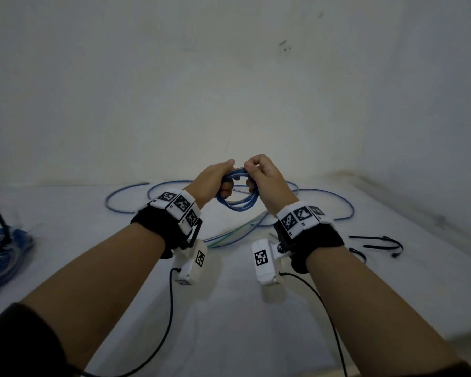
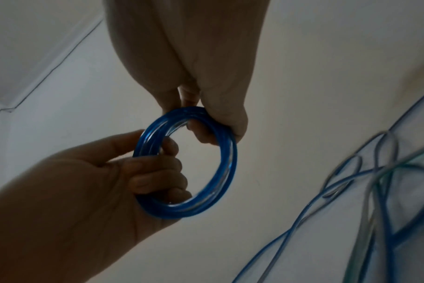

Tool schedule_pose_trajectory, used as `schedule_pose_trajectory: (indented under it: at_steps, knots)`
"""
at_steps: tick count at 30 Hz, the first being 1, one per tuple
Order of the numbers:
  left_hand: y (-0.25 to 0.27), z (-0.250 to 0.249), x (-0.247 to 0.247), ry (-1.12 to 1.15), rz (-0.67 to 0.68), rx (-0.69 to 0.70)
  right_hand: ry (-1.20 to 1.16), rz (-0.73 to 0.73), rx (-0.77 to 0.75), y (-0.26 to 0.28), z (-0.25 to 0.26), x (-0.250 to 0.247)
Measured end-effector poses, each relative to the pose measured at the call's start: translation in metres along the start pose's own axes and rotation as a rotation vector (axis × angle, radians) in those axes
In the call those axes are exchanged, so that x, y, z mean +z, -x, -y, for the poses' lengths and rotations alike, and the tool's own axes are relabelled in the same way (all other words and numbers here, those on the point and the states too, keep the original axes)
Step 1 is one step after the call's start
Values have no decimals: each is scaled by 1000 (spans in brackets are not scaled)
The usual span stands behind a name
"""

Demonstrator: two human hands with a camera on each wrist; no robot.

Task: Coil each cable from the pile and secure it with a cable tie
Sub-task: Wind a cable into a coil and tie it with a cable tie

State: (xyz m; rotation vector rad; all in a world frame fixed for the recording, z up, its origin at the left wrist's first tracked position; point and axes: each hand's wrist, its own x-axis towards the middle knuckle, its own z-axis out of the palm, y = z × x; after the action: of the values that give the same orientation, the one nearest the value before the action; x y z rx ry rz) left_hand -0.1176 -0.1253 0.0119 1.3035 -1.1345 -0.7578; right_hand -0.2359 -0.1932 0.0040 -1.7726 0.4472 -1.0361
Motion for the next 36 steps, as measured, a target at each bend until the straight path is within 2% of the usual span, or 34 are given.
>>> schedule_pose_trajectory:
  at_steps: [2,5,8,11,13,16,18,22,24,26,29,31,36]
  knots:
    - [-6,2,18,-6,52,52,5,-45,44,3,0,-21]
    - [-12,9,47,-196,116,158,19,-107,140,9,-3,-54]
    - [-17,12,81,-409,118,274,33,-173,208,19,-6,-86]
    - [-23,11,115,-515,101,339,38,-210,241,32,-7,-114]
    - [-26,12,135,-522,149,333,73,-239,241,40,-8,-134]
    - [-28,17,163,-431,308,250,137,-304,273,50,-12,-163]
    - [-28,18,178,-407,354,209,152,-308,309,56,-14,-177]
    - [-34,23,197,-428,306,225,-18,-361,406,63,-17,-191]
    - [-38,27,199,-449,240,240,53,-396,506,66,-25,-200]
    - [-43,32,197,-463,159,248,370,-304,575,71,-40,-212]
    - [-50,38,193,-446,93,216,830,100,632,80,-58,-220]
    - [-51,40,191,-420,73,188,958,293,636,82,-61,-218]
    - [-55,44,184,-334,42,152,1073,441,644,75,-62,-207]
